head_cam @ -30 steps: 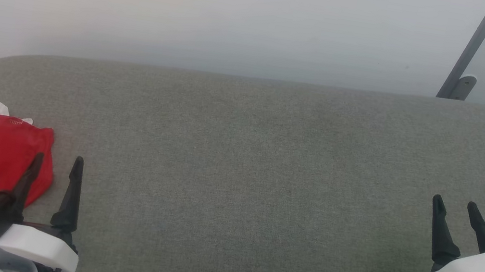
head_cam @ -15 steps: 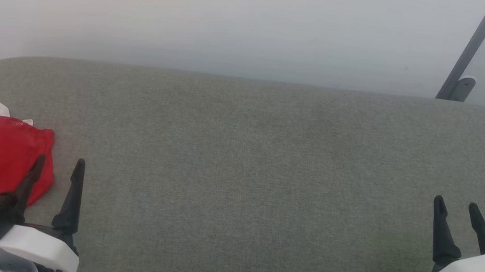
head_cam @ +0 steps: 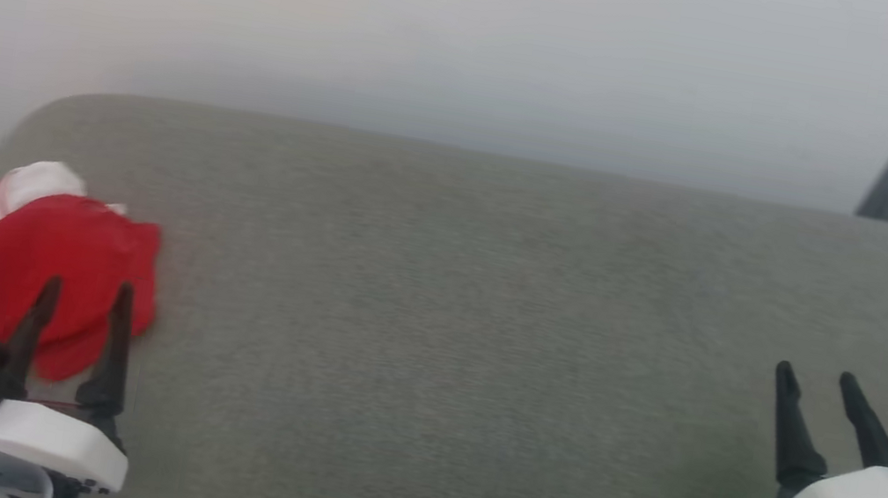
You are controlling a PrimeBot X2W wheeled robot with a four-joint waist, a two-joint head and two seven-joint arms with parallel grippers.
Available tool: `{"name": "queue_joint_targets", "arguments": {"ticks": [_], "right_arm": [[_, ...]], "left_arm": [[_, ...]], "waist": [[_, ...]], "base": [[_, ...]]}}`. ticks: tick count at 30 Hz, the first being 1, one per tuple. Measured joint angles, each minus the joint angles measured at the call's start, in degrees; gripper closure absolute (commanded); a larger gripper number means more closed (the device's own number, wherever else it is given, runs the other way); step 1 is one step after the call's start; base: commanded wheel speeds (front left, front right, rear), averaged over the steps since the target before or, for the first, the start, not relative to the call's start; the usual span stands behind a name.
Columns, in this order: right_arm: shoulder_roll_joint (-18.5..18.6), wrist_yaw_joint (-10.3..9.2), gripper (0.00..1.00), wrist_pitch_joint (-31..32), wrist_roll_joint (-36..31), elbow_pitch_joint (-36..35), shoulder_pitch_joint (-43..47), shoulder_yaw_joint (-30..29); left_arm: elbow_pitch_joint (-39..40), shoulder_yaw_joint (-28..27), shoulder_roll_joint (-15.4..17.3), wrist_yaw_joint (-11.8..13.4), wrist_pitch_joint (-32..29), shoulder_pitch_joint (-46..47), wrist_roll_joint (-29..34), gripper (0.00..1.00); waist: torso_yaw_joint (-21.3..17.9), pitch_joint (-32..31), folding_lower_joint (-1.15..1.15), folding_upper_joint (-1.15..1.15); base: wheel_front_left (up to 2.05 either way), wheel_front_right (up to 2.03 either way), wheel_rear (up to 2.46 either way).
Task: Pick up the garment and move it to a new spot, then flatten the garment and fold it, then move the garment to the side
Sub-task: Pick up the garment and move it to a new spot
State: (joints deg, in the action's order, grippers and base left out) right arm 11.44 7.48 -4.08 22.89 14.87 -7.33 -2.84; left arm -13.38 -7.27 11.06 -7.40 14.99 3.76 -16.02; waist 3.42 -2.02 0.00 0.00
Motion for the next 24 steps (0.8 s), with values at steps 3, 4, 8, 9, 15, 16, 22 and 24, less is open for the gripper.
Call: {"name": "queue_joint_targets", "arguments": {"ticks": [3,4,8,9,15,16,22,24], "right_arm": [[0.0,0.0,0.0,0.1,0.1,0.18,-0.13,1.32],[0.01,0.0,0.0,0.15,0.25,0.3,-0.29,1.8],[0.1,0.0,0.0,0.09,0.76,0.98,-1.16,3.39],[0.16,0.0,0.0,0.04,0.82,1.26,-1.23,3.66],[0.07,0.0,0.0,-0.57,1.79,2.72,-1.31,5.28],[0.02,0.0,0.0,-0.74,1.83,2.94,-1.34,5.58],[-0.15,0.0,0.0,-1.45,2.29,4.2,-1.87,6.58],[-0.23,0.0,0.0,-1.48,2.33,4.42,-2.14,6.8]], "left_arm": [[-0.44,-0.85,0.74,0.0,0.0,0.26,-0.09,0.0],[-0.56,-1.14,1.09,0.01,0.0,0.35,0.0,0.0],[-0.82,-2.19,1.09,0.07,0.0,0.68,-0.14,0.0],[-0.87,-2.21,1.2,0.07,0.01,0.67,-0.12,0.0],[-0.9,-2.55,1.58,0.05,0.0,0.18,-0.37,0.0],[-0.9,-2.61,1.62,0.05,0.0,-0.04,-0.43,0.0],[-0.81,-2.86,1.9,0.05,0.0,-0.38,-0.82,0.0],[-0.71,-2.93,1.92,0.05,0.0,-0.48,-0.97,0.0]], "waist": [[2.3,-0.37,0.0,0.0],[3.15,-0.52,0.0,0.0],[6.74,-1.16,0.0,0.0],[7.69,-1.34,0.0,0.0],[13.95,-2.56,0.0,0.0],[14.76,-2.72,0.0,0.0],[18.33,-3.26,0.0,0.0],[18.85,-3.24,0.0,0.0]], "base": [[0.0,0.0,0.0],[0.0,0.0,0.0],[0.0,0.0,0.0],[0.0,0.0,0.0],[0.0,0.0,0.0],[0.0,0.0,0.0],[0.0,0.0,0.0],[0.0,0.0,0.0]]}}
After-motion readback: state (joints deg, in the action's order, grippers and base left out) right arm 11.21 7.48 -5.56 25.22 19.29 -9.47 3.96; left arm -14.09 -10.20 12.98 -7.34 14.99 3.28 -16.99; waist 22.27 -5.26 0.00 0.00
